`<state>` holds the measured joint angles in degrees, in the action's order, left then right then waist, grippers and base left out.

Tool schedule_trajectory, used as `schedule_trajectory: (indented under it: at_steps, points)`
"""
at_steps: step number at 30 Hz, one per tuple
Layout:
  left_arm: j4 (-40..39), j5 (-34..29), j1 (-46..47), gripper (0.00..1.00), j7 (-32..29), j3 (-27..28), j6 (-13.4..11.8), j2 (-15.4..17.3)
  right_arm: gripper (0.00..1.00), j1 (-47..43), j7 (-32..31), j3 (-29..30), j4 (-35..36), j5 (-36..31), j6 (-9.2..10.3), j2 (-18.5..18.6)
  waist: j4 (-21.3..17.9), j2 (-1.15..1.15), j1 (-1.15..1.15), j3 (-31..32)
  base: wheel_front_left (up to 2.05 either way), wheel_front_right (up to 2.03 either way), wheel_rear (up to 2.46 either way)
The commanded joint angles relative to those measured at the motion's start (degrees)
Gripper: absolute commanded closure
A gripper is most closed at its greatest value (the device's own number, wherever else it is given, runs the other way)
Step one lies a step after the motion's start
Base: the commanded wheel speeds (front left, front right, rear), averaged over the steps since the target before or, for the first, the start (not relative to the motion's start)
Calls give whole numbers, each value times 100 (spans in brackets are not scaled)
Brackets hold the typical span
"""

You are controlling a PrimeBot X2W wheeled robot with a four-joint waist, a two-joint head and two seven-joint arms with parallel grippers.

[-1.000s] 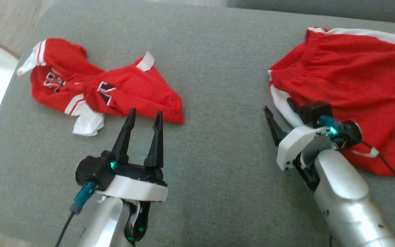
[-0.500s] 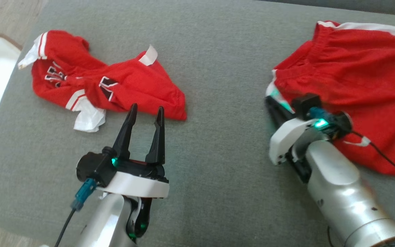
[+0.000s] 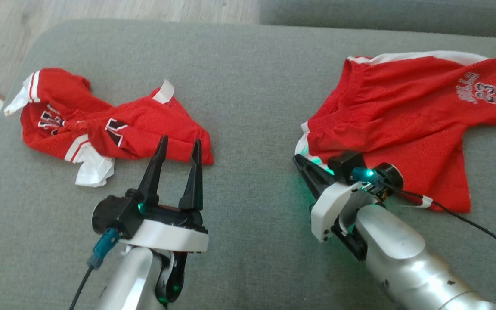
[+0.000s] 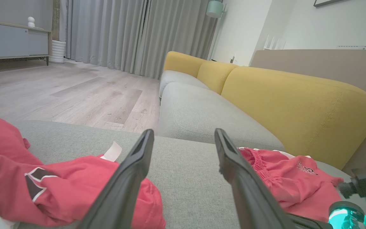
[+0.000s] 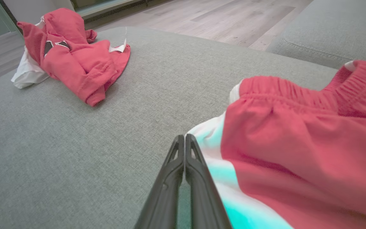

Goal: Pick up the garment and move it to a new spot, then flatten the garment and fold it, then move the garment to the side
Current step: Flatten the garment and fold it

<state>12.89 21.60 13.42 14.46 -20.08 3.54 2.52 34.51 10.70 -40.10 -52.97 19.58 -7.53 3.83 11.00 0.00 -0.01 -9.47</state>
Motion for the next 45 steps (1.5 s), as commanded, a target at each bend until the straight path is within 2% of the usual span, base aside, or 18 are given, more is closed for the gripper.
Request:
schedule_trajectory:
  at_steps: [1, 7, 8, 9, 10, 14, 18, 23, 27, 30, 34, 37, 45]
  points:
    - [-151, -61, 56, 0, 54, 222, 3, 36, 100, -75, 90, -148, 166, 69, 4, -95, -58, 0, 1, 91, 0, 0, 0]
    - [-122, -119, -91, 0, 54, 329, 14, 36, 100, -292, 117, -719, 436, 355, 4, -95, -181, 0, 1, 291, 0, 0, 0]
    - [-120, -129, -119, 0, 54, 350, 15, 36, 11, -295, 134, -768, 456, 378, 4, -95, -207, 0, 1, 324, 0, 0, 0]
    - [-120, -129, -119, 0, 54, 350, 15, 36, 11, -295, 134, -768, 456, 378, 4, -95, -207, 0, 1, 324, 0, 0, 0]
    - [-118, -140, -147, 0, 54, 368, 19, 36, 0, -311, 138, -802, 476, 437, 4, -95, -234, 0, 1, 357, 0, 0, 0]
    - [-140, -177, -241, 0, 54, 426, 38, 36, 0, -328, 278, -573, 615, 631, 4, -55, -357, 0, 1, 479, 0, 0, 0]
    - [-208, -193, -303, 0, 54, 474, 32, 36, 0, -444, 389, 107, 839, 614, 4, 169, -493, 0, 1, 584, 0, 0, 0]
    - [-292, -215, -382, 0, 54, 555, 28, 36, 0, -834, 426, 1586, 1259, 192, 4, 397, -706, 0, 1, 642, 0, 0, 0]
    - [-320, -229, -417, 0, 54, 579, 34, 36, 0, -1410, 428, 2843, 1718, -343, 4, 233, -849, 0, 1, 648, 0, 0, 0]
    - [-317, -222, -415, 0, 54, 581, 43, 36, 0, -1840, 429, 3466, 1952, -661, 4, 41, -926, 0, 1, 645, 0, 0, 0]
    - [-314, -216, -418, 0, 54, 574, 55, 36, 0, -2182, 414, 3814, 2171, -862, 4, -77, -1015, 0, 1, 622, 0, 0, 0]
    - [-317, -225, -385, 0, 54, 567, 63, 36, 0, -2232, 359, 3850, 2320, -823, 4, -91, -1044, 0, 1, 564, 0, 0, 0]
    - [-307, -209, -200, 0, 54, 481, 104, 36, 0, -1788, -162, 4231, 2379, -1094, 4, -94, -923, 0, 1, 258, 0, 0, 0]
